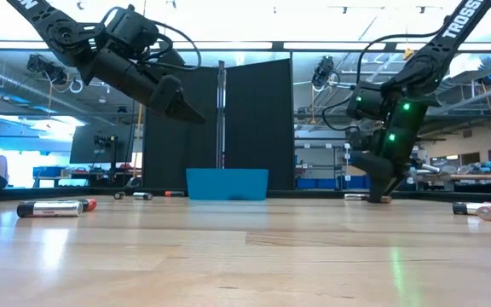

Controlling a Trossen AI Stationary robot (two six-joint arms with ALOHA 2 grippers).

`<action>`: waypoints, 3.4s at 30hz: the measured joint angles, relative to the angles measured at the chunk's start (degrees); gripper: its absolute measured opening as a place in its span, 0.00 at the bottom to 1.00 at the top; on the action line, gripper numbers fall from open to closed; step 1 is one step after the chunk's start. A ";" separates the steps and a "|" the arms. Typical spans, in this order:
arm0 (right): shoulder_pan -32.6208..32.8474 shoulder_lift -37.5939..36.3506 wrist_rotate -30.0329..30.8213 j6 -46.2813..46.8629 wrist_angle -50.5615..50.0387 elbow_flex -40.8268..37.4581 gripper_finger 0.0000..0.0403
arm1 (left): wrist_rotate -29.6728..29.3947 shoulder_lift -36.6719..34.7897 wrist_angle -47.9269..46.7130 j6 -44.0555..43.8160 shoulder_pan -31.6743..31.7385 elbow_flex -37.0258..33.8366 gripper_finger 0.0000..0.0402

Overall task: Sort batteries
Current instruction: Put the black-brown battery into the blue bin, then put the black-red battery into the red bin

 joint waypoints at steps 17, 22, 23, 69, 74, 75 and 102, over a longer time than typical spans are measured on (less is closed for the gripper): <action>11.28 -8.02 -4.57 3.41 17.00 -0.43 0.14 | 12.01 1.57 29.44 -17.10 -0.11 -10.89 0.03; 15.08 -5.12 -5.10 5.50 31.10 2.47 0.14 | 12.09 1.57 36.20 -20.14 -0.33 -14.32 0.03; 15.22 -4.13 -5.10 5.55 31.25 4.35 0.14 | 12.11 1.57 36.53 -20.61 -0.35 -14.61 0.03; 3.83 53.29 -13.71 -7.31 -33.08 87.01 0.15 | 12.72 1.57 36.18 -19.51 -0.74 -14.80 0.03; 3.73 53.29 -14.15 -6.91 -33.01 86.99 0.24 | 12.72 1.57 36.03 -19.53 -0.74 -14.80 0.03; 3.70 53.29 -14.15 -6.92 -32.97 86.99 0.26 | 12.72 1.57 35.95 -19.52 -0.74 -14.80 0.03; 13.58 32.74 -10.41 -8.13 -46.41 86.97 0.04 | 12.66 1.57 34.97 -17.32 -0.74 -14.80 0.03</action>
